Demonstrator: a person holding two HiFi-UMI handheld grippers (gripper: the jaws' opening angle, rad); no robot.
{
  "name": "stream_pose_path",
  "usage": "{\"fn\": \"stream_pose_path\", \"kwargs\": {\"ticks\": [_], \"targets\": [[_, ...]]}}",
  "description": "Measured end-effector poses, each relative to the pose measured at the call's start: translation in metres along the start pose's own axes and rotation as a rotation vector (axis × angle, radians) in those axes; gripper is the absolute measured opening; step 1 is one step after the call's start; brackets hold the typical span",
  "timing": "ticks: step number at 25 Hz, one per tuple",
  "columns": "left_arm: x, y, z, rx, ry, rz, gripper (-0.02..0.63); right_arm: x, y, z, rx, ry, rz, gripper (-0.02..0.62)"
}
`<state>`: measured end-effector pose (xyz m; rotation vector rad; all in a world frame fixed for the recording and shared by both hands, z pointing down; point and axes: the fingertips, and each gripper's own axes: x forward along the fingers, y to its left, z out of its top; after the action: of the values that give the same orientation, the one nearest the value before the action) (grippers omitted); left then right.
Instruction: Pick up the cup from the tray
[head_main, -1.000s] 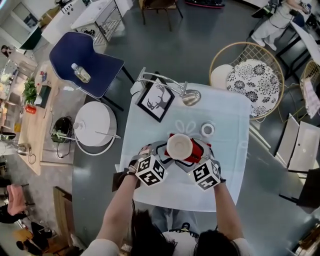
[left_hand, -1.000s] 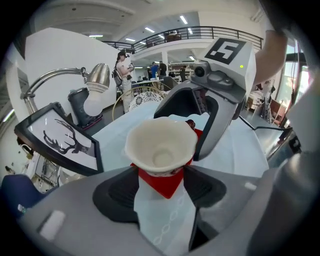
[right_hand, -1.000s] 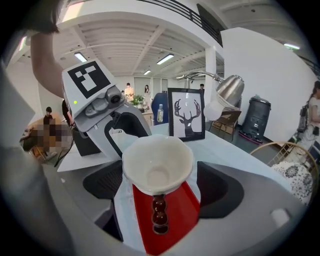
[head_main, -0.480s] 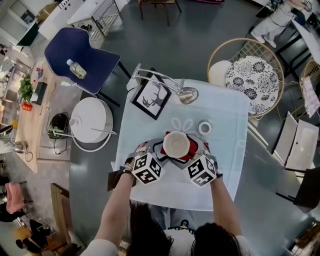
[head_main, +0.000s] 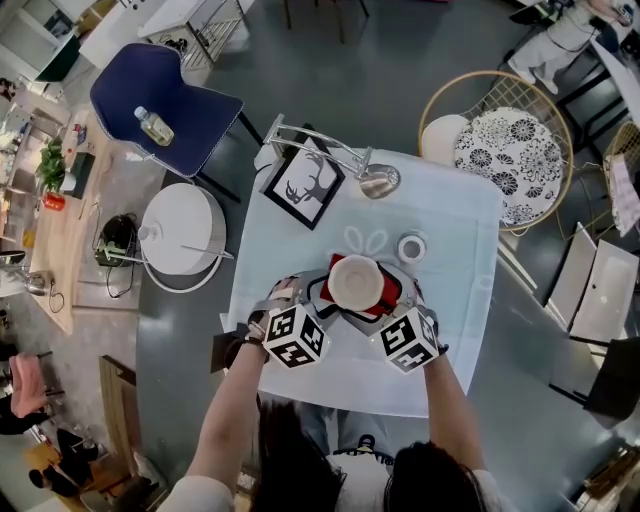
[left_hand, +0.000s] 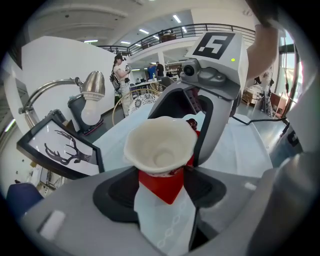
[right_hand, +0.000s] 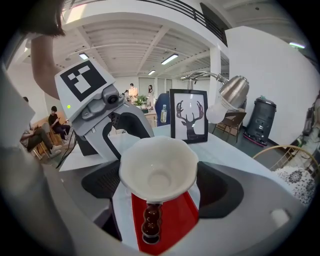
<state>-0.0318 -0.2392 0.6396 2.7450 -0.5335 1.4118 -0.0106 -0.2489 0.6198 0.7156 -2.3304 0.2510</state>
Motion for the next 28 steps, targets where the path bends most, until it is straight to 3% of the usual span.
{"fn": "stream_pose_path", "kwargs": {"ticks": [12, 28], "targets": [[-0.022, -0.033, 0.033, 0.052, -0.044, -0.004, 0.267, -0.051, 0.014, -0.004, -0.010, -0.004, -0.069, 0.497], [-0.003, -0.123, 0.086, 0.213, -0.079, -0.134, 0.267, -0.134, 0.033, -0.075, 0.141, 0.019, -0.231, 0.497]]}}
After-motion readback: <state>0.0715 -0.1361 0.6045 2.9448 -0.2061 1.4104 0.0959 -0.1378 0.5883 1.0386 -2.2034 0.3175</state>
